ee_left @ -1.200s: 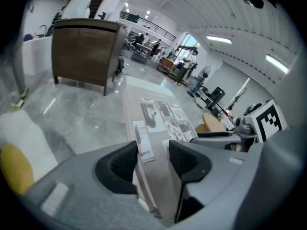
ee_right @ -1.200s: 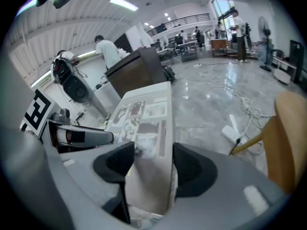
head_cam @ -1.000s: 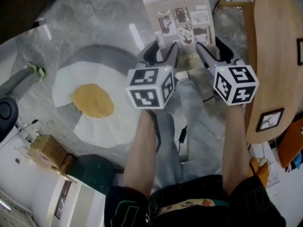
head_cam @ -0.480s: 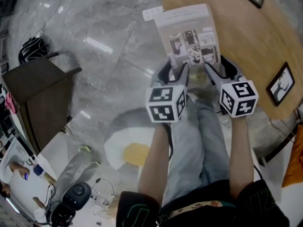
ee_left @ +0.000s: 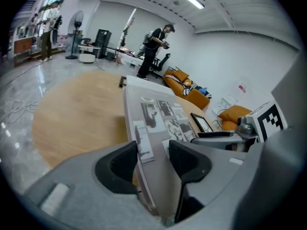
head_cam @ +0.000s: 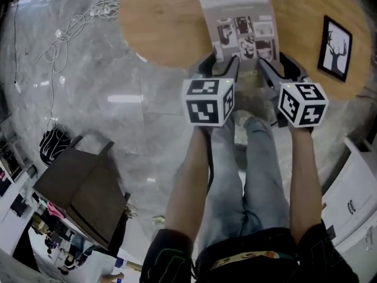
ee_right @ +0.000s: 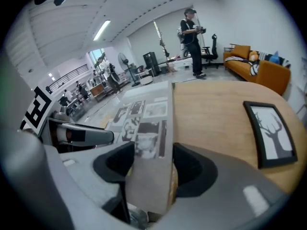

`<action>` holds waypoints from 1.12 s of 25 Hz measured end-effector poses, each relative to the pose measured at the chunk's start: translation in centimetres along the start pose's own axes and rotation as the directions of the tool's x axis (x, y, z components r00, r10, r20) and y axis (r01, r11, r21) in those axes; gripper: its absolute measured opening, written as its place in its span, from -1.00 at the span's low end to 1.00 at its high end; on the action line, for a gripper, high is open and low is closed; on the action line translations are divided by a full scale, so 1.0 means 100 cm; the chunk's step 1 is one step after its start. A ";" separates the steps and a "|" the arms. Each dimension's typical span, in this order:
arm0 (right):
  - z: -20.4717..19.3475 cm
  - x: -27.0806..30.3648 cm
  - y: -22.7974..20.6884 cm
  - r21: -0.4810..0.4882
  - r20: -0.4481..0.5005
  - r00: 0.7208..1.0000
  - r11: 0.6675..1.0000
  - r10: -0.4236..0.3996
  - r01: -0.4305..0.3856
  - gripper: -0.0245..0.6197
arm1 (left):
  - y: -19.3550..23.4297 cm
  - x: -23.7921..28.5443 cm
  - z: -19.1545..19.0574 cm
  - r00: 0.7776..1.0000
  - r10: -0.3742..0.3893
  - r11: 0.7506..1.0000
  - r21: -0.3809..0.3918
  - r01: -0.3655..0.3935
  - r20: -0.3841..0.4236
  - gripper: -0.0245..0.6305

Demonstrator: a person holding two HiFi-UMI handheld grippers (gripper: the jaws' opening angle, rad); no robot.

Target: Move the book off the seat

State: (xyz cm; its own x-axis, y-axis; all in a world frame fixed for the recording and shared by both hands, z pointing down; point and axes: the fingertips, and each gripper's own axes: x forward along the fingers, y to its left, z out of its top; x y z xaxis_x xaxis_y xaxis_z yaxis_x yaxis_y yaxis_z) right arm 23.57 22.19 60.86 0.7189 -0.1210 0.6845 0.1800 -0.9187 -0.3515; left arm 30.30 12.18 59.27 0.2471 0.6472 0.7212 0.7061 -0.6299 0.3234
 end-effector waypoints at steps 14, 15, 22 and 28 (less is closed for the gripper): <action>0.007 -0.012 -0.106 0.205 0.070 0.981 0.965 -0.182 0.165 -0.11 | -0.065 0.096 0.034 0.991 -0.119 0.984 0.122 0.126 -0.062 -0.25; 0.008 -0.011 -0.109 0.205 0.065 0.979 0.963 -0.191 0.174 -0.11 | -0.065 0.100 0.036 0.990 -0.119 0.983 0.135 0.128 -0.071 -0.24; 0.022 -0.022 -0.115 0.140 0.095 0.968 0.966 -0.231 0.217 -0.11 | -0.059 0.102 0.047 1.000 -0.009 0.978 0.207 0.015 -0.028 -0.26; 0.059 -0.058 -0.107 0.107 0.205 0.958 0.978 -0.200 0.181 -0.56 | -0.061 0.053 0.086 0.992 0.033 0.992 0.115 -0.047 0.119 -0.38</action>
State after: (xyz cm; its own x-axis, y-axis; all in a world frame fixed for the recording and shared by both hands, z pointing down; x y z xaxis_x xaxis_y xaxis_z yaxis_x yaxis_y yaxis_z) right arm 21.41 34.91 56.90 0.7903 0.1446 0.5954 0.3782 -0.8797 -0.2884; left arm 33.02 23.17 55.80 0.3477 0.6728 0.6530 0.7652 -0.6061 0.2170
